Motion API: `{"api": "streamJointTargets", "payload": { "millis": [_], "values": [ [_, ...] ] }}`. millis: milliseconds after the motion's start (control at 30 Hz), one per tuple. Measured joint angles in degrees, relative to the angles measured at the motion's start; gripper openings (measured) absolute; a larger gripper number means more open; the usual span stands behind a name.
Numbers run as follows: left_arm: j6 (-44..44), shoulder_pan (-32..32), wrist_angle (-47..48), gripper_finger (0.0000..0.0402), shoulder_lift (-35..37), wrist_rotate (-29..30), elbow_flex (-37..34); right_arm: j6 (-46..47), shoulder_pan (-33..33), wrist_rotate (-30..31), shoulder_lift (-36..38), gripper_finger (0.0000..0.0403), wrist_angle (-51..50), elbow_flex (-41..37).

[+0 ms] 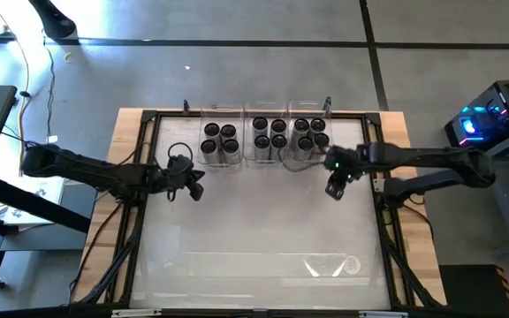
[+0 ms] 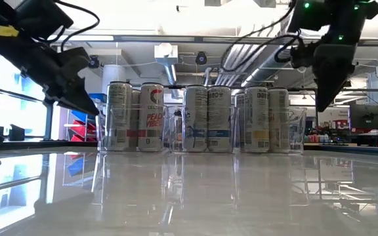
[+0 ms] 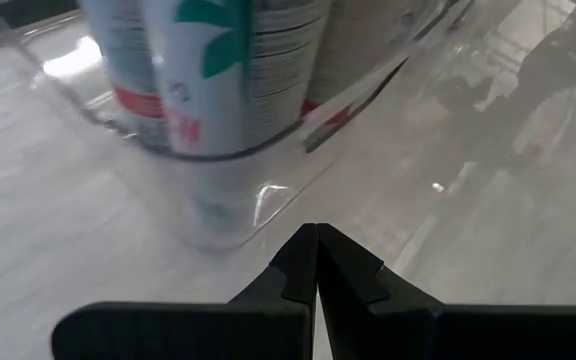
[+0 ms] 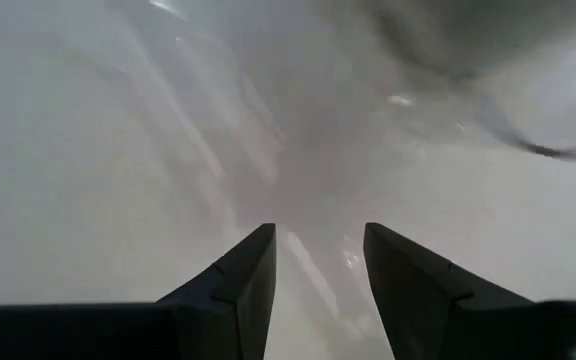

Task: Sort soda cans
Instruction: Adjust the transparent bins

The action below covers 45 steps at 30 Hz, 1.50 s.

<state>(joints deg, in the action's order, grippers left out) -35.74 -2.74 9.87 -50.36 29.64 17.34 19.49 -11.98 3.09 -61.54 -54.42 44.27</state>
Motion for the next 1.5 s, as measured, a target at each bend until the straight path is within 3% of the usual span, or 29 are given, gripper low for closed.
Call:
{"api": "streamJointTargets", "payload": {
  "millis": [200, 300, 433, 833, 1500],
  "values": [
    [1.44, 0.06, -8.23, 0.0000, -7.47, 0.05, 0.00, 2.81, 9.22, 0.44, -0.55, 0.0149, 19.24, -7.61],
    [1.86, 0.11, -11.18, 0.0000, -11.04, 1.34, 0.00, 4.06, 11.37, 3.83, -1.21, 0.0149, 30.36, -12.09],
    [3.34, 0.92, -15.01, 0.0000, -14.91, 3.05, 0.02, 4.67, 11.61, 10.01, -2.28, 0.0144, 37.72, -15.84],
    [8.78, 6.26, -21.91, 0.0000, -20.19, 2.70, 0.01, 2.38, 6.59, 20.60, -2.64, 0.0099, 41.02, -17.13],
    [11.96, 6.51, -29.21, 0.0000, -20.12, 0.77, -0.04, -1.51, 3.92, 22.84, -2.71, 0.0087, 43.27, -17.26]
  ]
}}
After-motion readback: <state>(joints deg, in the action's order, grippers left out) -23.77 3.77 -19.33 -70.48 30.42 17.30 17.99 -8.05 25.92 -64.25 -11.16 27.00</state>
